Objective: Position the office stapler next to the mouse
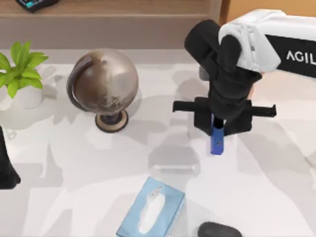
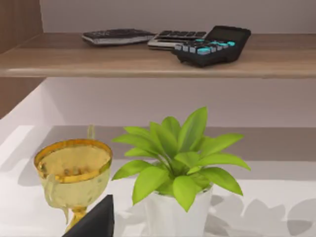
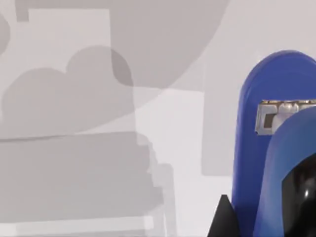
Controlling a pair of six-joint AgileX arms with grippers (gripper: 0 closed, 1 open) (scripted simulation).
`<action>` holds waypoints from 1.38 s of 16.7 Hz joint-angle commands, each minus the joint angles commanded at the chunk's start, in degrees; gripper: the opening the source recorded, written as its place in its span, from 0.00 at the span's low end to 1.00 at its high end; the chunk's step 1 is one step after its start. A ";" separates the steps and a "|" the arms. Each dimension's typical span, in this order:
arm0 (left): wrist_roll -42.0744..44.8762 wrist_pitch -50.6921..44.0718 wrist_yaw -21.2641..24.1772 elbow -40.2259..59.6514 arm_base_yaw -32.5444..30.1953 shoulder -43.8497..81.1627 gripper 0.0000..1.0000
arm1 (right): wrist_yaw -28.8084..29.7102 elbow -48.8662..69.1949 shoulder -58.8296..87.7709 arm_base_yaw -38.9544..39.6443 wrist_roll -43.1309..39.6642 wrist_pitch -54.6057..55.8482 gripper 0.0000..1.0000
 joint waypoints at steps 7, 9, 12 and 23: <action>0.00 0.00 0.00 0.00 0.00 0.00 1.00 | 1.71 -1.47 -1.49 -1.93 1.51 3.97 0.00; 0.00 0.00 0.00 0.00 0.00 0.00 1.00 | 2.48 -2.28 -1.53 -2.58 2.10 4.18 0.00; 0.00 0.00 0.00 0.00 0.00 0.00 1.00 | 3.63 -3.23 -1.58 -3.03 2.53 4.27 0.00; 0.00 0.00 0.00 0.00 0.00 0.00 1.00 | -1.35 -4.11 2.65 2.18 -1.73 1.90 0.00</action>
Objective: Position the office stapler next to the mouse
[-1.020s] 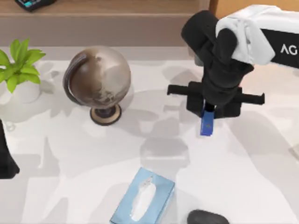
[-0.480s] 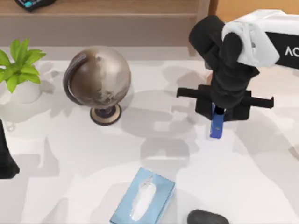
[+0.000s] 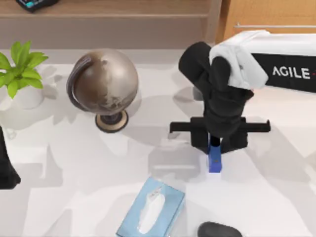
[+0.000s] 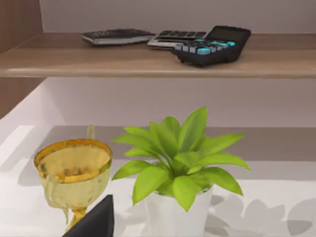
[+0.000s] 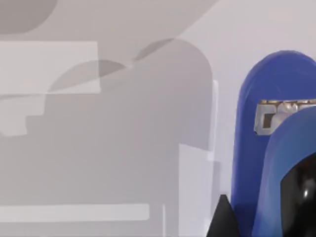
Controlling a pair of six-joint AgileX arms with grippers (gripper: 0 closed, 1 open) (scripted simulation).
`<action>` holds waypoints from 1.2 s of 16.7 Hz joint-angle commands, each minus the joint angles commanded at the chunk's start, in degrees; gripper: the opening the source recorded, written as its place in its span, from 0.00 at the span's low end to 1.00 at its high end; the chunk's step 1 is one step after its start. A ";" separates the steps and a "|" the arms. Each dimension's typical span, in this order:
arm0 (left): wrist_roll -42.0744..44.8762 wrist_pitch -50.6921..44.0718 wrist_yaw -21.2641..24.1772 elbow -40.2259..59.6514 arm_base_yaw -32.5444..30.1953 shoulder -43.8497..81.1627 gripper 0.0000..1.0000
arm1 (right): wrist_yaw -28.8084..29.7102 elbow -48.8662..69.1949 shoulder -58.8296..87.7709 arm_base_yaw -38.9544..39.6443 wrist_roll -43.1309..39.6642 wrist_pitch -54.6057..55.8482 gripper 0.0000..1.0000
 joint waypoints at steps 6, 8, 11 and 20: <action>0.00 0.00 0.00 0.00 0.00 0.00 1.00 | -0.29 -0.32 0.36 0.25 -0.28 -0.15 0.08; 0.00 0.00 0.00 0.00 0.00 0.00 1.00 | -0.29 -0.32 0.36 0.25 -0.28 -0.15 0.23; 0.00 0.00 0.00 0.00 0.00 0.00 1.00 | -0.29 -0.32 0.36 0.25 -0.28 -0.15 0.45; 0.00 0.00 0.00 0.00 0.00 0.00 1.00 | -0.29 -0.32 0.36 0.25 -0.28 -0.15 1.00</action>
